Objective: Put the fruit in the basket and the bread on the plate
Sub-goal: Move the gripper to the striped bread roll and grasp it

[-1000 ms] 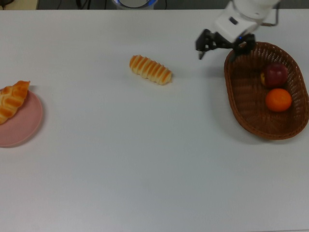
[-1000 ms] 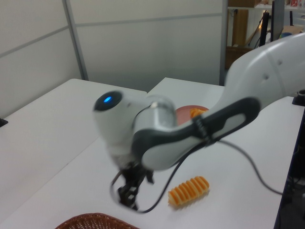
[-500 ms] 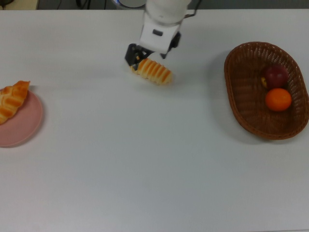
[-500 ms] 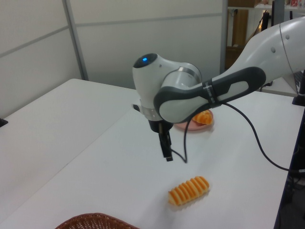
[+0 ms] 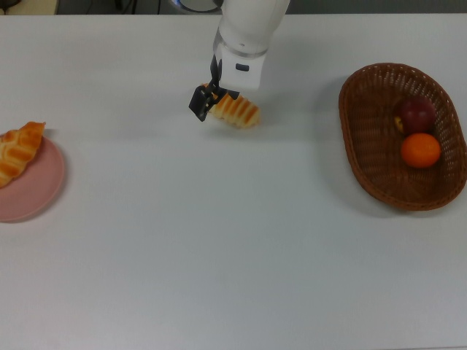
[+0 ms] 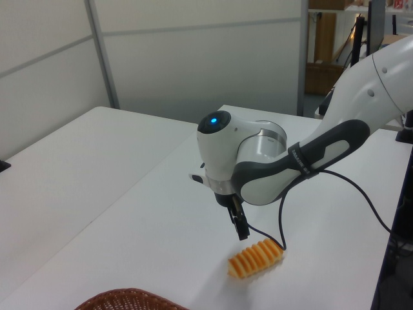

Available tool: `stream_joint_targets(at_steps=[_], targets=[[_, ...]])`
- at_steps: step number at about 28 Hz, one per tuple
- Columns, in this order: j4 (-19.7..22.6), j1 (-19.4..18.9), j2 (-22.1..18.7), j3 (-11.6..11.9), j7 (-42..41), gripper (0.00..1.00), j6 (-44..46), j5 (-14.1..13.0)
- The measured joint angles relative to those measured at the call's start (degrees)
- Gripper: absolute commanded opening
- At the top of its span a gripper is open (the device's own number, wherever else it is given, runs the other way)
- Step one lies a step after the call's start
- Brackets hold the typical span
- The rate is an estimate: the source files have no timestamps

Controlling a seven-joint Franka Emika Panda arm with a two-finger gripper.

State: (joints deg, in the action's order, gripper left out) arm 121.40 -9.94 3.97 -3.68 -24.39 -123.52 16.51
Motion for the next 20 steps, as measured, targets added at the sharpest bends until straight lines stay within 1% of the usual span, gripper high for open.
stream_joint_targets(at_steps=[7,13,20], targets=[[3.2,0.0,-1.4,0.0,-0.7,1.0,-2.3,0.4],[7.5,-0.4,-3.8,-0.6,-1.1,1.0,-4.7,0.6],[10.1,-1.1,-4.8,-0.8,-1.1,1.0,-7.4,0.6]])
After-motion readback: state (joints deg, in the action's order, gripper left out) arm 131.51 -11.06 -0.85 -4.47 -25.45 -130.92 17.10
